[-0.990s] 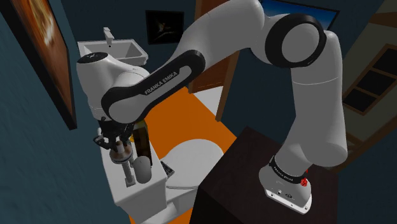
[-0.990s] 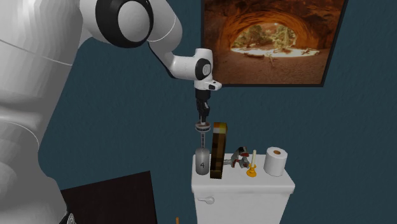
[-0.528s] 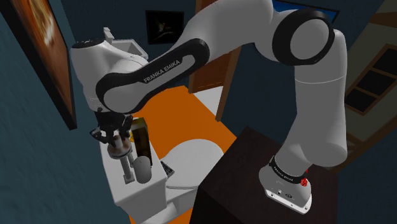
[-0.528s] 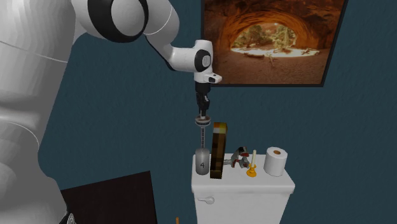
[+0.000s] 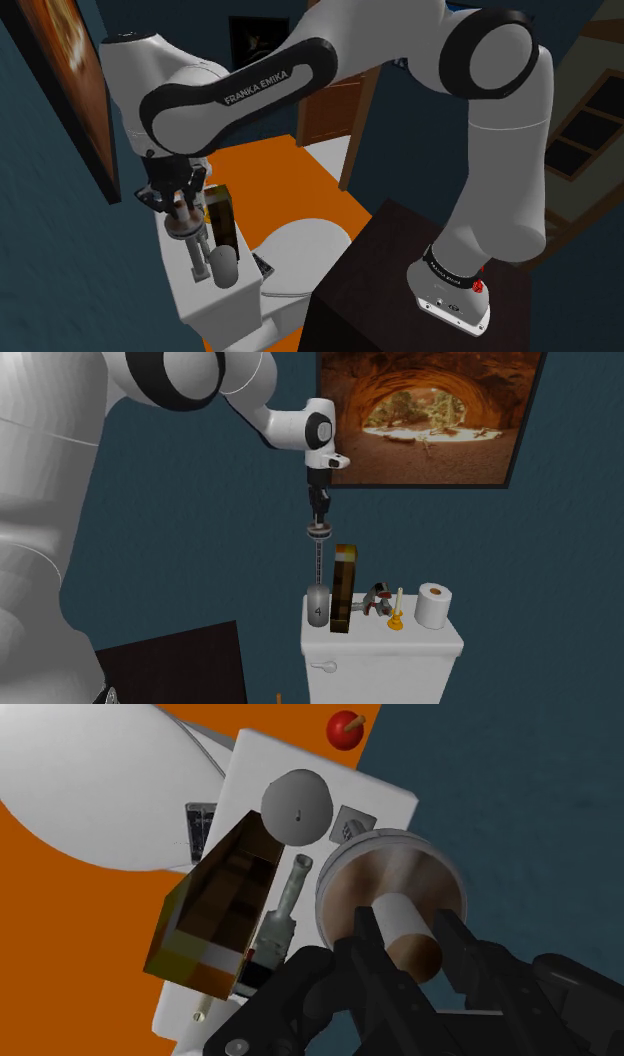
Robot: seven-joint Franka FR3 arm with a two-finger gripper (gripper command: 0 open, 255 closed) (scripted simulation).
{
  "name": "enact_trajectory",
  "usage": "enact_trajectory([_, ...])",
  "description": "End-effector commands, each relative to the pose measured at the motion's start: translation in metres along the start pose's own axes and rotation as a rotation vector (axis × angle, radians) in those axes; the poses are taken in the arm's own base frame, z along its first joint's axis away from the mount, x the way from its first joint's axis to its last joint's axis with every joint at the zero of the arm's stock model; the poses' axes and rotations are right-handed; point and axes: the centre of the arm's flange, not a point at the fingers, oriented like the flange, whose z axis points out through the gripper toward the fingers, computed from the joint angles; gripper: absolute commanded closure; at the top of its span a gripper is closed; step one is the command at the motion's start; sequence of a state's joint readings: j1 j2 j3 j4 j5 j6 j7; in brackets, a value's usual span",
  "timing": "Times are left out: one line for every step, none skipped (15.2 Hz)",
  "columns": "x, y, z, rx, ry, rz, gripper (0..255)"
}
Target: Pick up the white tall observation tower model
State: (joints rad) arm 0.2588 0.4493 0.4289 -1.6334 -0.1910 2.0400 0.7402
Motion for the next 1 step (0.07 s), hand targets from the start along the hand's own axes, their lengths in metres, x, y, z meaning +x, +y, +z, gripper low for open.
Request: enact_trajectory([-0.0002,-0.0004,-0.0039,0.0,0.0,0.0,255])
